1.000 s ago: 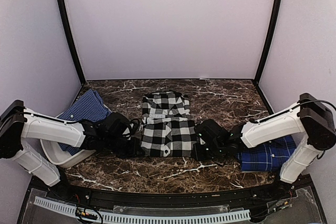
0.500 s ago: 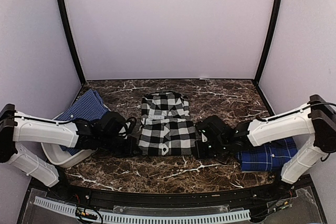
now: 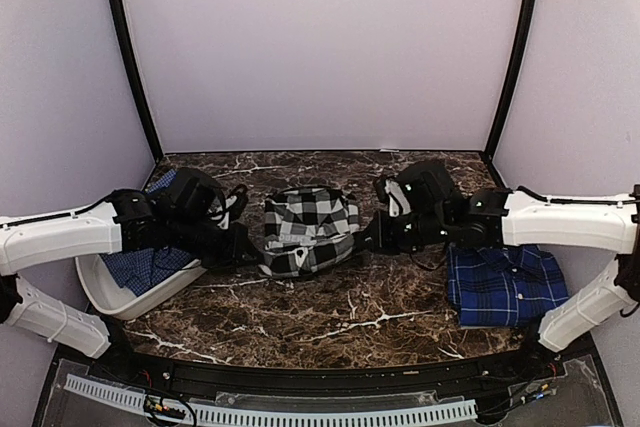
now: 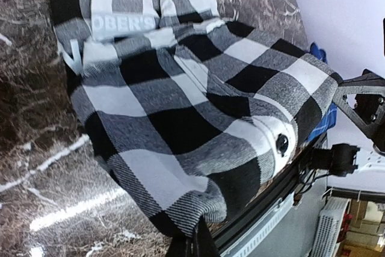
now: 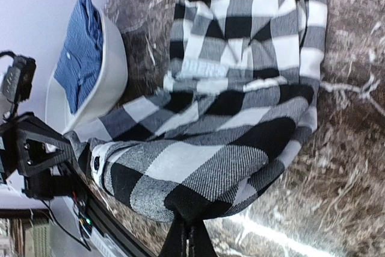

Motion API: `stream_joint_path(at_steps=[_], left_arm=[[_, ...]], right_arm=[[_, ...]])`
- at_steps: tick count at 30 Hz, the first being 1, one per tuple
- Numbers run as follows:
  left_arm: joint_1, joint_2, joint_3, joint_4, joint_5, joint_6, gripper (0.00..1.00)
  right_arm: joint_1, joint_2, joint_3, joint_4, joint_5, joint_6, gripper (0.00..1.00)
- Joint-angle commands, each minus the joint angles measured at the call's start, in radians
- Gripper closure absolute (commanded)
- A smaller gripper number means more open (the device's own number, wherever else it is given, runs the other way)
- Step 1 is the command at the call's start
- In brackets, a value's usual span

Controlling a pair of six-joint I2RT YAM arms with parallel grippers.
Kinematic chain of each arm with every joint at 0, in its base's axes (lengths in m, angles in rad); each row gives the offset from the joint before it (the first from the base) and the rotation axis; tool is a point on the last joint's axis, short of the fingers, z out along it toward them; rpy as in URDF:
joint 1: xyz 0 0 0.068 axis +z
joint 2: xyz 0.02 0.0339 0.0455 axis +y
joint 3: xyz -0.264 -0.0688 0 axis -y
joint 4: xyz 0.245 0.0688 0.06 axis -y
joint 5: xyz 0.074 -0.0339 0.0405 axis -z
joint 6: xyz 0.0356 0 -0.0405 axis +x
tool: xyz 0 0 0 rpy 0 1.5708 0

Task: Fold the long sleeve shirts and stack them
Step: Fold the 2/3-rectangle-folded shirt at the center of the board.

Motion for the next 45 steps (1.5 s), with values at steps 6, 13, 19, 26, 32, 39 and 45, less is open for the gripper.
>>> stream_joint_path(at_steps=[6,13,19,26,32,39,45], left_arm=[[0.324,0.402,0.362,0.022,0.170,0.175,1.00],[0.397,0.954,0.905,-0.021,0.047,0.164,1.00],[0.395,1.175,1.096,-0.054,0.027,0.115,1.00],[0.305,1.129,0.971,0.026,0.081,0.115,1.00],[0.179,0.958,0.778,0.114,0.097,0.091,1.00],[0.135,0.672,0.416,0.266,0.013,0.011,1.00],[0.137,0.594,0.305,0.286,-0.054,0.010,1.00]], right_arm=[[-0.310,0.302,0.303,0.158,-0.190,-0.050,1.00],[-0.445,0.744,0.724,0.110,-0.215,-0.096,1.00],[-0.462,0.966,0.937,0.017,-0.279,-0.144,1.00],[-0.446,0.723,0.489,0.145,-0.250,-0.123,1.00],[-0.420,0.309,-0.010,0.251,-0.136,-0.068,1.00],[-0.387,0.101,-0.172,0.241,-0.079,-0.045,1.00],[-0.356,0.079,-0.148,0.211,-0.017,-0.050,1.00]])
